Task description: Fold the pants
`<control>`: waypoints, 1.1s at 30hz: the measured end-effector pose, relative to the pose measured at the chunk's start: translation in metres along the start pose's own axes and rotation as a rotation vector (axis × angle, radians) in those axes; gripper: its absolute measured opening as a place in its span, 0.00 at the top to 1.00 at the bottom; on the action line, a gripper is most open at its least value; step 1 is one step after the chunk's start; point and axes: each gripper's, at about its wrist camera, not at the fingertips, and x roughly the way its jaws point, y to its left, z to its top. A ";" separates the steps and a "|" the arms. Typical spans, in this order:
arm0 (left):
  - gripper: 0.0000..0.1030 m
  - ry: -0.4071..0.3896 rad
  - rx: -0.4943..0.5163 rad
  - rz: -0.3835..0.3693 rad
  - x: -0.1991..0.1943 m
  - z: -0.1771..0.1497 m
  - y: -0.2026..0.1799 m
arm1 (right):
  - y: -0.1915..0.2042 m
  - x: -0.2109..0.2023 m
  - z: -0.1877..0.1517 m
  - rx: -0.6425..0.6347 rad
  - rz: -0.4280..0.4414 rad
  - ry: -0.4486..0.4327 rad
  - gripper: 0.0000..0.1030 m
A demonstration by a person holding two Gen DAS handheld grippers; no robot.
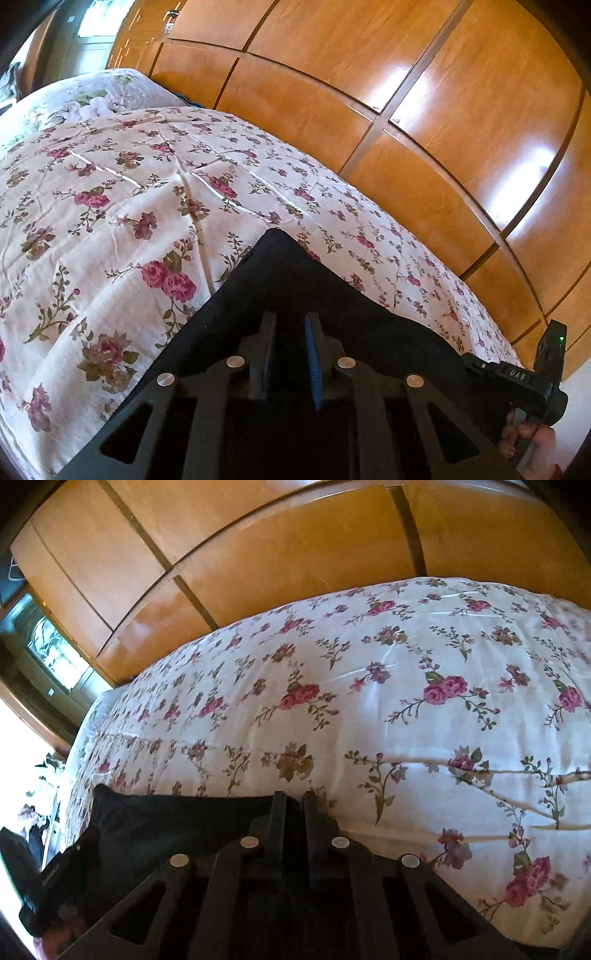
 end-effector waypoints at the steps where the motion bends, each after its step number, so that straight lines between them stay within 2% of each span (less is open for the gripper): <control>1: 0.85 -0.001 0.003 0.001 0.000 0.000 -0.001 | -0.005 -0.004 0.003 0.020 0.020 -0.010 0.91; 3: 0.84 -0.005 0.010 0.000 -0.001 -0.002 -0.002 | -0.011 -0.025 0.006 0.066 0.008 -0.080 0.84; 7: 0.83 -0.016 0.013 -0.015 -0.003 -0.004 -0.002 | -0.020 -0.081 -0.007 0.117 0.060 -0.177 0.84; 11: 0.76 -0.015 0.039 -0.004 -0.006 -0.005 -0.008 | -0.028 -0.132 -0.046 0.078 0.037 -0.191 0.84; 14: 0.75 0.009 0.050 0.025 -0.013 -0.006 -0.019 | -0.034 -0.157 -0.078 0.030 -0.033 -0.172 0.84; 18: 0.74 -0.015 0.000 -0.085 -0.037 -0.021 -0.043 | -0.060 -0.186 -0.110 0.053 -0.122 -0.196 0.84; 22: 0.74 -0.032 0.137 -0.176 -0.058 -0.052 -0.094 | -0.102 -0.222 -0.139 0.188 -0.145 -0.241 0.84; 24: 0.74 -0.013 0.212 -0.219 -0.061 -0.066 -0.117 | -0.116 -0.235 -0.150 0.226 -0.163 -0.256 0.81; 26: 0.73 0.036 0.281 -0.258 -0.058 -0.083 -0.137 | -0.130 -0.247 -0.159 0.249 -0.172 -0.274 0.74; 28: 0.73 0.091 0.323 -0.257 -0.049 -0.098 -0.151 | -0.143 -0.262 -0.168 0.270 -0.200 -0.301 0.70; 30: 0.73 0.139 0.334 -0.250 -0.039 -0.110 -0.157 | -0.160 -0.284 -0.179 0.313 -0.183 -0.359 0.69; 33: 0.74 0.161 0.351 -0.212 -0.028 -0.123 -0.156 | -0.179 -0.311 -0.193 0.386 -0.209 -0.432 0.60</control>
